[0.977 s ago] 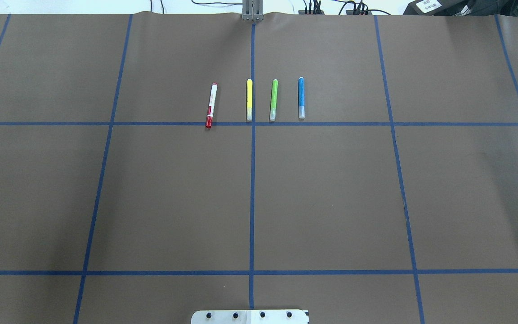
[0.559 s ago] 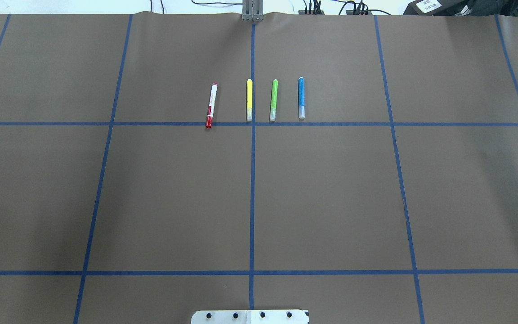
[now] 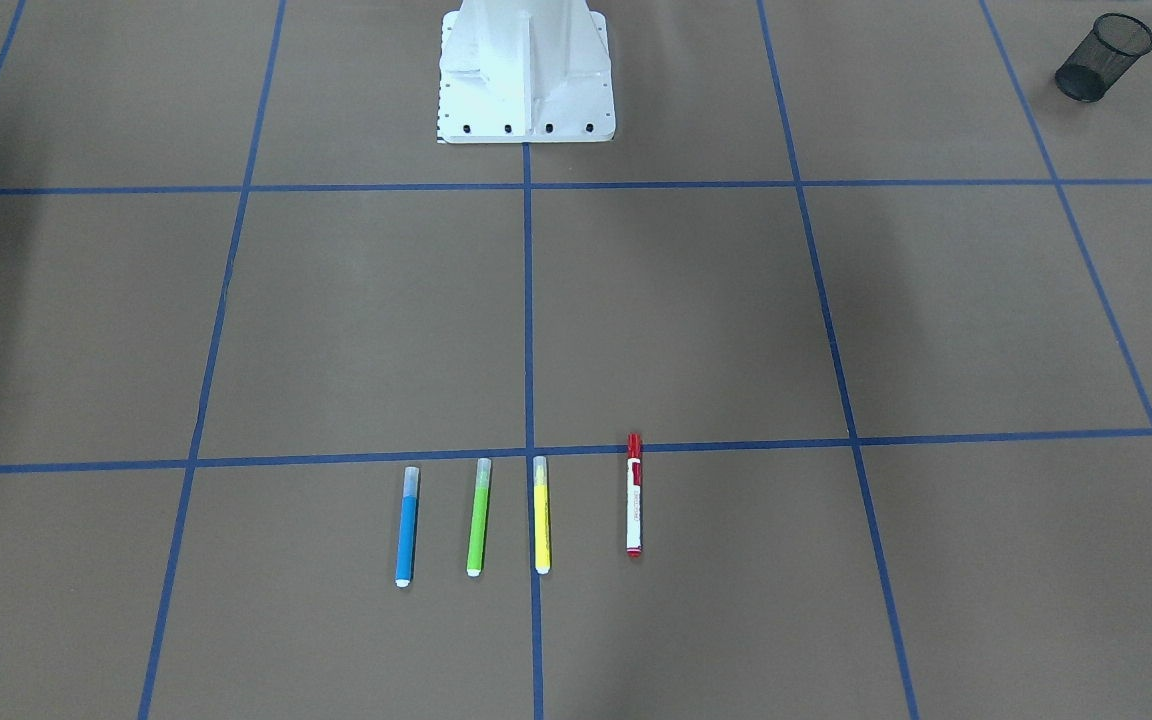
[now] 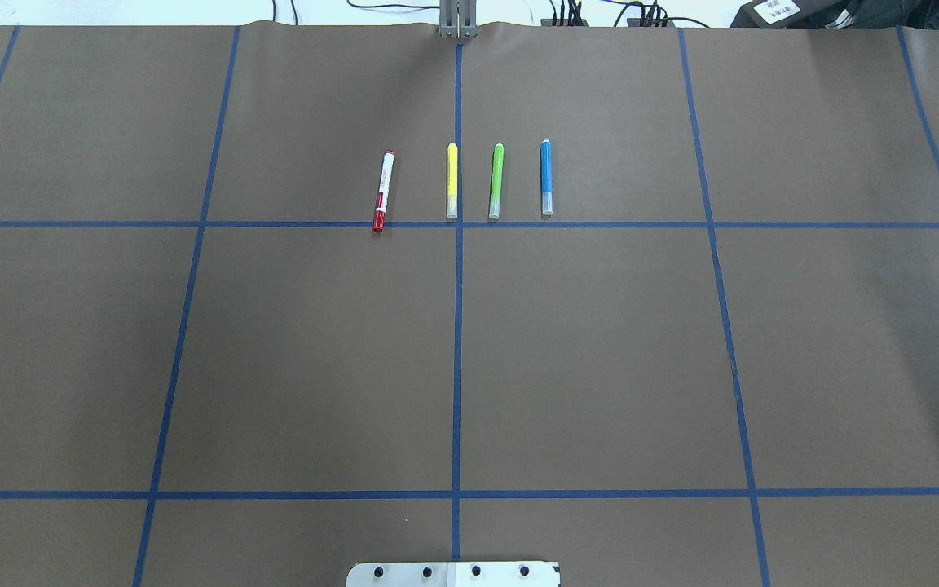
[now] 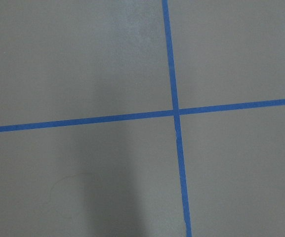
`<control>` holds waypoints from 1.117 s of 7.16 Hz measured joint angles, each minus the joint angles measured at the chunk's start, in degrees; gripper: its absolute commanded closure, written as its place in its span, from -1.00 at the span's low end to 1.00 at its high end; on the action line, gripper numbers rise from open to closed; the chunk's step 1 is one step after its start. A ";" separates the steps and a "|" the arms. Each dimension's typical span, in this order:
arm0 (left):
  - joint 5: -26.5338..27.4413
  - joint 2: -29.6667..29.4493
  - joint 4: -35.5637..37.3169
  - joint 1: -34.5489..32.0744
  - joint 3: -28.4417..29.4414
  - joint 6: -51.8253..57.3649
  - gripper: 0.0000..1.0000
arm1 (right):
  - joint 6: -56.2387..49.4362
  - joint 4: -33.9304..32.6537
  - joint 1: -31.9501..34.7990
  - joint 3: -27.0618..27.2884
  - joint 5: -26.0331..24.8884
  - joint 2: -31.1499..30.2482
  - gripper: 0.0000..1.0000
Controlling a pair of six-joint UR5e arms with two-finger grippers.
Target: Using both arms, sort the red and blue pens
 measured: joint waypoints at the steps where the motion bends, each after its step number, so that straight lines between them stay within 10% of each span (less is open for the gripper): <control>1: 0.74 -4.33 2.32 3.35 0.48 -3.83 -1.00 | 0.14 3.43 -1.21 -0.32 0.13 -0.92 -1.00; 5: 4.91 -22.96 2.20 18.02 10.64 -23.20 -1.00 | 1.46 2.06 -8.01 -0.45 -0.37 2.75 -1.00; 8: 5.80 -32.79 -11.59 25.72 26.33 -38.17 -1.00 | 4.91 -22.01 -13.64 -0.58 -2.27 22.48 -1.00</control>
